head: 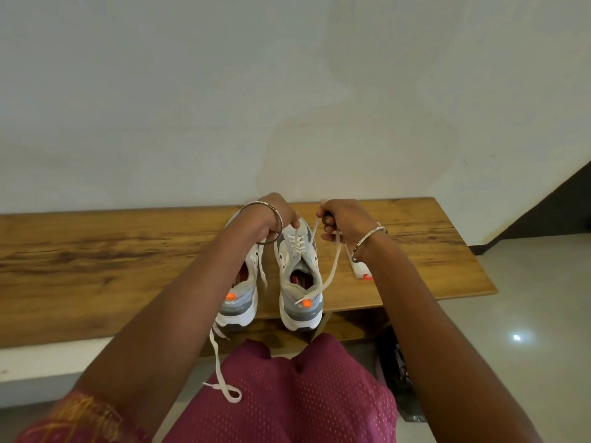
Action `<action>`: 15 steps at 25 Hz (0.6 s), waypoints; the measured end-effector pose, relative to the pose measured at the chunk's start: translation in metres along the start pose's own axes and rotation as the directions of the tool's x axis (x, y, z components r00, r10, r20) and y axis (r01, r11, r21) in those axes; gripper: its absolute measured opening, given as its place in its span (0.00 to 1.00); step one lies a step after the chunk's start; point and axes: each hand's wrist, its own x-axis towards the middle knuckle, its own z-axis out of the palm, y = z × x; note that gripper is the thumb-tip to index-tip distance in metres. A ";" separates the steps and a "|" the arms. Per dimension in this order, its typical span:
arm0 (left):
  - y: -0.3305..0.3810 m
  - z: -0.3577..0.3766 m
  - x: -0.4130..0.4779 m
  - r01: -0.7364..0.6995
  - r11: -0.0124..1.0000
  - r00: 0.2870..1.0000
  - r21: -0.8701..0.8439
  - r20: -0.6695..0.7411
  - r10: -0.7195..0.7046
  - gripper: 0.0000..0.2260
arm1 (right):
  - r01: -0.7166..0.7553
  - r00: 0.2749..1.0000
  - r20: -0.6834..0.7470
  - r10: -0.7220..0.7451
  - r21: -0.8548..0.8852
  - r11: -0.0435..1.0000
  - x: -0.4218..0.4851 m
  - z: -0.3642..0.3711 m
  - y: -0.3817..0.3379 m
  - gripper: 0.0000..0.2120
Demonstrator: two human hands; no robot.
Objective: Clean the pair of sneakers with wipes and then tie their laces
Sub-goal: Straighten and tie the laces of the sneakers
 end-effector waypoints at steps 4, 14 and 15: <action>0.002 0.005 -0.013 -0.020 0.993 0.999 -0.118 0.042 0.025 0.07 | -0.006 1.000 -0.017 0.006 -0.014 1.000 -0.002 -0.004 0.002 0.14; 0.034 -0.049 -0.081 -0.352 0.852 0.934 -0.387 -0.084 0.347 0.14 | 0.219 0.973 -0.048 -0.225 -0.107 0.970 -0.022 -0.025 -0.035 0.18; 0.037 -0.053 -0.086 -0.381 0.836 0.922 -0.394 -0.102 0.373 0.14 | 0.243 0.967 -0.054 -0.250 -0.113 0.963 -0.025 -0.026 -0.040 0.19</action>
